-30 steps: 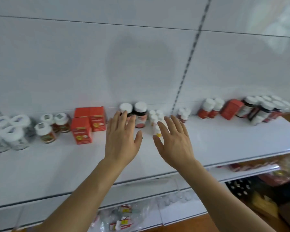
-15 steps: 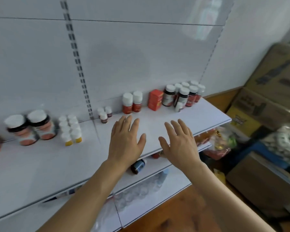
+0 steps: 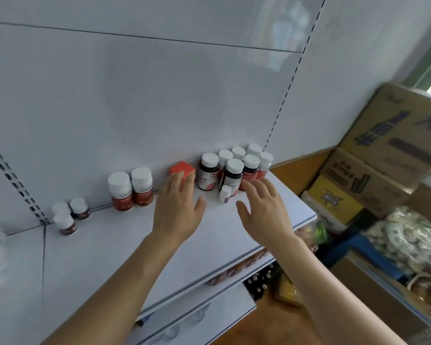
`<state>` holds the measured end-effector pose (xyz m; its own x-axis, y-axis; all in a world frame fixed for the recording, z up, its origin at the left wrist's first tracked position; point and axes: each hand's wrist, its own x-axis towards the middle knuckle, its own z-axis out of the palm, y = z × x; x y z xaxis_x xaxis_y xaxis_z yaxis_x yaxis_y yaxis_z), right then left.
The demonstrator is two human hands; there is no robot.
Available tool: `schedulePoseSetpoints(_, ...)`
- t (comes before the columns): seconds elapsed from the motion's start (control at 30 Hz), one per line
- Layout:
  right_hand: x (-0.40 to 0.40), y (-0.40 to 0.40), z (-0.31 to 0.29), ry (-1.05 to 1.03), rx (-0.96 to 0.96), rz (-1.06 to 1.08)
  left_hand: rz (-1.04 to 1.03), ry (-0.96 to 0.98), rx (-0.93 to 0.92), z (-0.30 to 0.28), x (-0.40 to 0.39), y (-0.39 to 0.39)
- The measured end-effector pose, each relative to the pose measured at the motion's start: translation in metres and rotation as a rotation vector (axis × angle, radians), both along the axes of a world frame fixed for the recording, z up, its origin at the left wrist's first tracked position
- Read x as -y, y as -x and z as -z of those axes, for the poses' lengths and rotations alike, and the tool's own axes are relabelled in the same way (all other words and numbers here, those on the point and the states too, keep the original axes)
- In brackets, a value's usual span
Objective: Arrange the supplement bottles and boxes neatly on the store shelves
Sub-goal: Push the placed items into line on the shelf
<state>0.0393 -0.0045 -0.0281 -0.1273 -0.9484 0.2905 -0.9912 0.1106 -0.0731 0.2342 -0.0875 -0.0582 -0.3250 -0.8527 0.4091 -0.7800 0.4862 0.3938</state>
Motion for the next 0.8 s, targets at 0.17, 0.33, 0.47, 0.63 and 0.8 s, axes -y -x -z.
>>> schedulePoseSetpoints(0.17, 0.042, 0.036, 0.011, 0.045, 0.06, -0.077, -0.06, -0.003, 0.04, 0.011, 0.027, 0.024)
schedulePoseSetpoints(0.33, 0.093, 0.07, 0.022, 0.107, 0.114, -0.186, -0.193, 0.013, 0.087, 0.018, 0.053, 0.045)
schedulePoseSetpoints(0.47, 0.122, 0.087, 0.021, 0.101, 0.13, -0.284, -0.296, -0.016, 0.179, 0.023, 0.063, 0.056)
schedulePoseSetpoints(0.63, 0.149, 0.103, 0.024, 0.018, 0.089, -0.356, -0.394, -0.019, 0.214, 0.025, 0.067, 0.063)
schedulePoseSetpoints(0.8, 0.16, 0.106, 0.029, 0.007, 0.112, -0.414, -0.406, -0.104, 0.138, 0.025, 0.062, 0.067)
